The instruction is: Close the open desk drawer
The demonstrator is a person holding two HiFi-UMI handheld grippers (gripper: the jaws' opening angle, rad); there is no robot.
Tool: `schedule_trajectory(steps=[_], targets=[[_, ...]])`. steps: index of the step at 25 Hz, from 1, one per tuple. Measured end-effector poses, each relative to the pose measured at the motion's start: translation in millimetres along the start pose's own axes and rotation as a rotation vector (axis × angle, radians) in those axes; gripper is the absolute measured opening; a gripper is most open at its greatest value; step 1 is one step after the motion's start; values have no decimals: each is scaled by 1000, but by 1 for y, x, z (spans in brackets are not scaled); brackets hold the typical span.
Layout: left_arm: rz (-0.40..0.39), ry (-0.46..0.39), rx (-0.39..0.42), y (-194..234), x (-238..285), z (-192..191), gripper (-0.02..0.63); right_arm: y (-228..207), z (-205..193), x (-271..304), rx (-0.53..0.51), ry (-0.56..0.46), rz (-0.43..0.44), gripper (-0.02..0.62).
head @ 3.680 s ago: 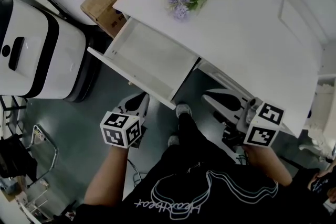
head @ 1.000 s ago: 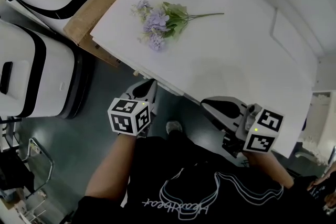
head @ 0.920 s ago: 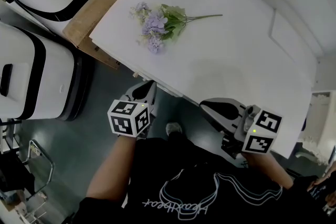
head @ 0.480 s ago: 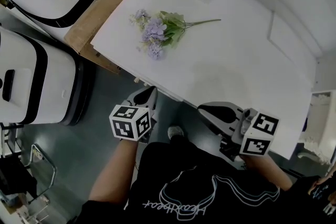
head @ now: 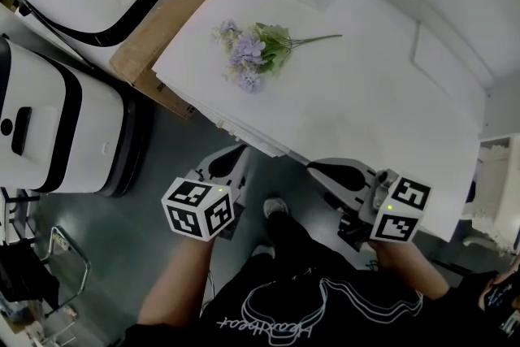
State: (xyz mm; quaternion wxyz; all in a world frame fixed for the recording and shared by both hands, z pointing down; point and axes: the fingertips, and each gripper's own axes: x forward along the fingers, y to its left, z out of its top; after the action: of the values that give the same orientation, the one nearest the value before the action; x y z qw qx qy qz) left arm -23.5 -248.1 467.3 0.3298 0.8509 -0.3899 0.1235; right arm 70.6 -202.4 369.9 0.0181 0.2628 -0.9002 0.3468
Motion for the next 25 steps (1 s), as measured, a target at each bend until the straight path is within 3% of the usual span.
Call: schedule_trajectory(steps=[10, 18, 25], targets=[[-161, -169, -36, -83, -112, 49, 5, 76, 6, -7, -83, -76, 31, 6], [-250, -242, 70, -150, -193, 60, 5, 157, 13, -22, -247, -111, 46, 6], [-255, -310, 141, -180, -251, 70, 5, 205, 16, -39, -328, -160, 24, 6]])
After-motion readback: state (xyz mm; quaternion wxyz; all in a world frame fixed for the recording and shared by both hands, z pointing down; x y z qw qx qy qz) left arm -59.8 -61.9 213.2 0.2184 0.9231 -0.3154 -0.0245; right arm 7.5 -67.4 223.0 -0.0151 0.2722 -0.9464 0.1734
